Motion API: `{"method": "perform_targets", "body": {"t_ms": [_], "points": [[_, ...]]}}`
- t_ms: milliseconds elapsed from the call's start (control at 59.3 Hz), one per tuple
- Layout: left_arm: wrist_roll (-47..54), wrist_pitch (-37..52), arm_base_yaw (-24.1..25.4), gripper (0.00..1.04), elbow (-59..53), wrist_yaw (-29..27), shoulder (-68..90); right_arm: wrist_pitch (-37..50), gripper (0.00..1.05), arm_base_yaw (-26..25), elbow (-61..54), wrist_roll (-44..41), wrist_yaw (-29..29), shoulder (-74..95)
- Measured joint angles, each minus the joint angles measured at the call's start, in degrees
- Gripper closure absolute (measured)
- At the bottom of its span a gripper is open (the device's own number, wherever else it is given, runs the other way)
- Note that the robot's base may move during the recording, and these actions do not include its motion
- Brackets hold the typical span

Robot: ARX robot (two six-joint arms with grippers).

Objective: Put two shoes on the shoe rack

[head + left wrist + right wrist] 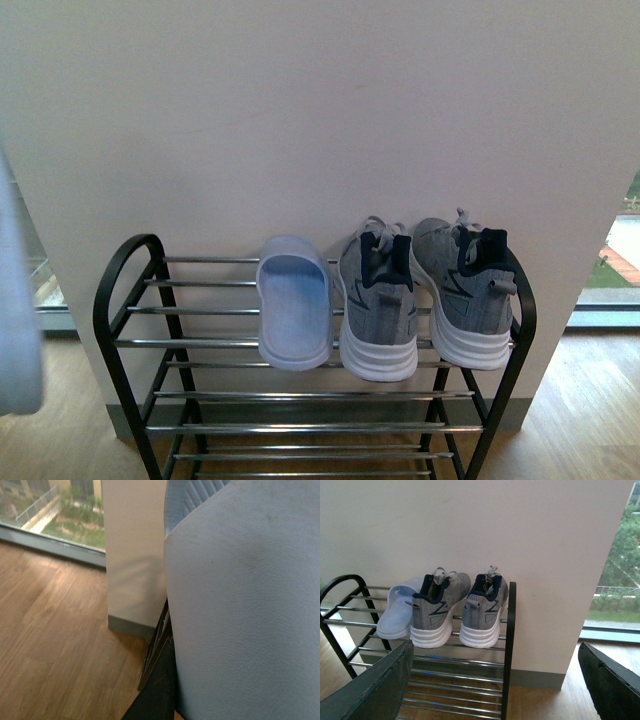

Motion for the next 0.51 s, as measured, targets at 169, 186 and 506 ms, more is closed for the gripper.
{"method": "perform_targets", "body": {"t_ms": [169,186,506], "points": [[9.1,-6.6,-2.1,1.03,17.9,-1.6,19.1,0.0,0.09,0.0,0.0,0.0,0.0,0.0],[9.4,-6.9,-2.2,1.03,18.8,-1.7,19.9,0.0,0.09,0.0,0.0,0.0,0.0,0.0],[22.1,-14.6,-4.1,1.03,40.1,-2.7,37.2,0.0,0.09,0.0,0.0,0.0,0.0,0.0]]}}
